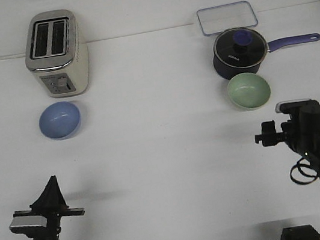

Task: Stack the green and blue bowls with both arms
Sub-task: 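Grasp the rim of the pale green bowl with the right gripper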

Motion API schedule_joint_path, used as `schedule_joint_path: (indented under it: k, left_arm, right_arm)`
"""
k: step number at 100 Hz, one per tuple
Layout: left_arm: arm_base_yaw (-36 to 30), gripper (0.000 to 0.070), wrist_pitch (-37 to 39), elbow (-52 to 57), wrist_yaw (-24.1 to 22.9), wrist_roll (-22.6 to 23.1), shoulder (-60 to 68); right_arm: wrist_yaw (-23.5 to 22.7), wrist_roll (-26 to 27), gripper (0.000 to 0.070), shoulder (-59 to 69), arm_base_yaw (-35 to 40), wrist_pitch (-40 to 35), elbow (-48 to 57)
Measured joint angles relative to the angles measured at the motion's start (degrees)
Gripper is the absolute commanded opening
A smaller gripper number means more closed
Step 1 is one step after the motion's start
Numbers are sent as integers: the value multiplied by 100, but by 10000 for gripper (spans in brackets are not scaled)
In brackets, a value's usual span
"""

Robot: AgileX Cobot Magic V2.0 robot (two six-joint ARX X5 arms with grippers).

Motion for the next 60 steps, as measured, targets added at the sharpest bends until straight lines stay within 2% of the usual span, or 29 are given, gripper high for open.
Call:
schedule_joint_path:
  k: [27,60]
  left_arm:
    - [0,12,0,0,0,0,0]
    - [0,12,0,0,0,0,0]
  right_arm:
    - [-15,-70,429,1934,-490,592,988]
    - [-17,-306,429,4006,-555,1005,1915]
